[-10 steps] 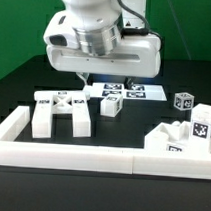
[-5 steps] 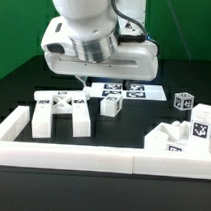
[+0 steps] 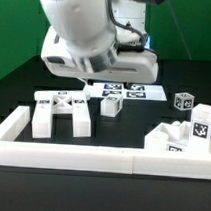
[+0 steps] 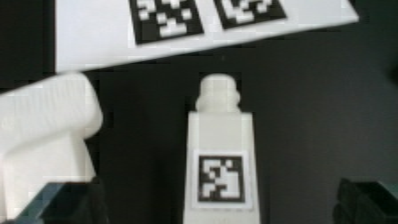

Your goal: Assemble chair

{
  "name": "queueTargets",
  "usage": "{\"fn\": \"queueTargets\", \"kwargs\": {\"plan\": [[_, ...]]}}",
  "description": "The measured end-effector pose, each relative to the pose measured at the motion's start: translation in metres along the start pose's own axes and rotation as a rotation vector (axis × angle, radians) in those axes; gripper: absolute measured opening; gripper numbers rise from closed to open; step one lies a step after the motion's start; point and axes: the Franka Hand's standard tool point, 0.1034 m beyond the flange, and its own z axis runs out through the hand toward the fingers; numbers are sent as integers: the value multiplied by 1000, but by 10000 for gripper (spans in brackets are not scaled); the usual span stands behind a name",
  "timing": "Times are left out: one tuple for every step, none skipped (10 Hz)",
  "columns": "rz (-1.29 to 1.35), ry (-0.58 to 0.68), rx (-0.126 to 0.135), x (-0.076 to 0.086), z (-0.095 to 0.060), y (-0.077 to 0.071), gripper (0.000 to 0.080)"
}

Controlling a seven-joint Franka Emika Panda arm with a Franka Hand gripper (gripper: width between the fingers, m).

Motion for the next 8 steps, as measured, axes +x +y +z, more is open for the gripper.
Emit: {"fn": "queueTargets", "kwargs": {"plan": [[1,-22,-4,5,0,1,649],[-1,-11,-6,8,-1,0,649],[0,-11,-6,8,-1,1,649],[0,-10,-7,9,-1,0,649],[-1,-8,-7,10,-2,0,649],[-2,-4,-9,11,-1,-1,649],[-2,6,-11,16,1,-1,649],[-5,6,-13,18,3,-3,649]]}}
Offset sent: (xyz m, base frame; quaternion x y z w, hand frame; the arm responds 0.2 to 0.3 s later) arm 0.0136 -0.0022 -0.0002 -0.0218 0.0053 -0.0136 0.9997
